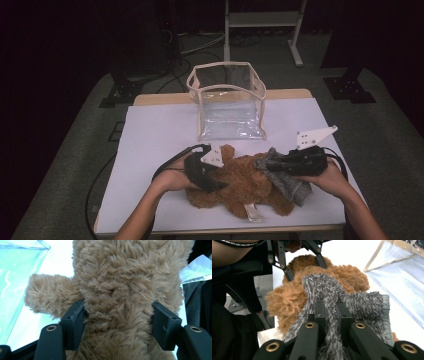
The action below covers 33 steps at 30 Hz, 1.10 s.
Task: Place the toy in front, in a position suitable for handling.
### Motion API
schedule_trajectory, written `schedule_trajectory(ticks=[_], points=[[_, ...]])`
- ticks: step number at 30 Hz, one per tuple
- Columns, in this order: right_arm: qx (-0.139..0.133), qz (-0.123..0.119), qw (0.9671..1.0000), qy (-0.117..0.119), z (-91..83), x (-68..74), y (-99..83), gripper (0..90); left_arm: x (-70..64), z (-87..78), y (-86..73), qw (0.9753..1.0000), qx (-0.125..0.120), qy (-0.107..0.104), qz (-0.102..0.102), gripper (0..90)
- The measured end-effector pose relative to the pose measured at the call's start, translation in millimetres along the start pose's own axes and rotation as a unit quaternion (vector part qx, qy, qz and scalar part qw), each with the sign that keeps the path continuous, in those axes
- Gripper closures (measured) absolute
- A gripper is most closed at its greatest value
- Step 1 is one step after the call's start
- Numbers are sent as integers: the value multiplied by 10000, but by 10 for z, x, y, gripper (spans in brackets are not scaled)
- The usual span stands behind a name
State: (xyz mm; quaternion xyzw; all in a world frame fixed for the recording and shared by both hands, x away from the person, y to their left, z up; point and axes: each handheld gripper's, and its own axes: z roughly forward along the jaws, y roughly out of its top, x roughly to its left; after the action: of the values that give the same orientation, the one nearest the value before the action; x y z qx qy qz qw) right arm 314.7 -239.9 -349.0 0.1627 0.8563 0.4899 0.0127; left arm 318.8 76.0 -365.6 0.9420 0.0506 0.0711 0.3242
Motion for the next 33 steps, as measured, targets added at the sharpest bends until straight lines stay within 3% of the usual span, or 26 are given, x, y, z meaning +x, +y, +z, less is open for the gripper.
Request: schedule_trajectory(ticks=[6,10,12,14,16,20,26,30,33], points=[[3,-143,9999,63,82,22,127,816,41,5,-5,9999,26,80,-101,346],[142,-181,9997,111,198,14,170,817,42,-3,4,9998,78,115,-133,331],[215,-171,9996,117,239,-4,139,817,33,-13,11,9999,86,96,-86,319],[243,-91,9995,160,250,-10,80,817,9,-43,26,9999,-86,-57,0,317],[270,-41,9994,230,257,2,6,817,0,-52,35,9995,-280,-173,-39,318],[325,44,9988,366,287,52,-116,818,-59,22,45,9994,-169,-299,52,329],[226,-94,9996,120,214,9,25,816,-123,61,46,9995,-24,-267,165,342],[229,-108,9995,180,314,-9,78,817,-137,40,65,9995,15,-243,208,336],[316,-67,9992,249,402,11,19,819,-126,-8,87,9995,-147,-233,178,321]])
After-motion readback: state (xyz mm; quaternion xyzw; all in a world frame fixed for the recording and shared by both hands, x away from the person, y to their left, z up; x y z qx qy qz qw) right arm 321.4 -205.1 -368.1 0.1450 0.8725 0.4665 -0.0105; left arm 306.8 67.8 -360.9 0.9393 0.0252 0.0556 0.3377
